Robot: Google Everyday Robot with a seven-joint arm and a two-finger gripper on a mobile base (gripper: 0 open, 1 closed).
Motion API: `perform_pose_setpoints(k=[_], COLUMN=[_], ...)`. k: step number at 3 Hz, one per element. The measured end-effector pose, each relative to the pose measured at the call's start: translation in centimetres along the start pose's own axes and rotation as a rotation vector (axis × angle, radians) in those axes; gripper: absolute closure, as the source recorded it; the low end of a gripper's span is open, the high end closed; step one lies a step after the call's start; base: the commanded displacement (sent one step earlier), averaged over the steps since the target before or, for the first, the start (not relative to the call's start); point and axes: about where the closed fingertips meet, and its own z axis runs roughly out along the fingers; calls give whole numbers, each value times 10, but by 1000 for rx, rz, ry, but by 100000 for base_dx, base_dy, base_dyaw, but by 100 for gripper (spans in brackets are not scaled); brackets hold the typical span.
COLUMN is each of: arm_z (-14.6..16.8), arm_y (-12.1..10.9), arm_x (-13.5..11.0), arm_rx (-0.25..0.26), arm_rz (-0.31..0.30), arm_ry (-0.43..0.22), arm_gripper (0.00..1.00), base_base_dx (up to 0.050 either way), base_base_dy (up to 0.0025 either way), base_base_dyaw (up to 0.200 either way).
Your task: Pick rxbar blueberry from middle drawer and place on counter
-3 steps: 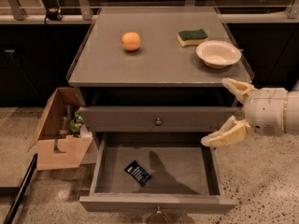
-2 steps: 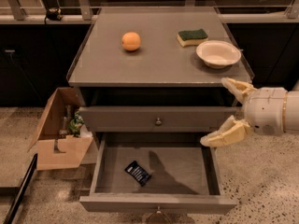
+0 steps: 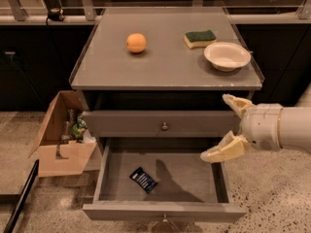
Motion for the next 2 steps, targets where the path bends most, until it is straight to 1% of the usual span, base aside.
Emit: perform_pose_setpoints(k=[2], arm_z=[46], arm_y=[19], arm_x=[41], arm_rx=[-73], arm_rz=[69], arm_ry=[19], arm_gripper=[0], base_base_dx=[0], base_base_dy=[0], base_base_dyaw=[0])
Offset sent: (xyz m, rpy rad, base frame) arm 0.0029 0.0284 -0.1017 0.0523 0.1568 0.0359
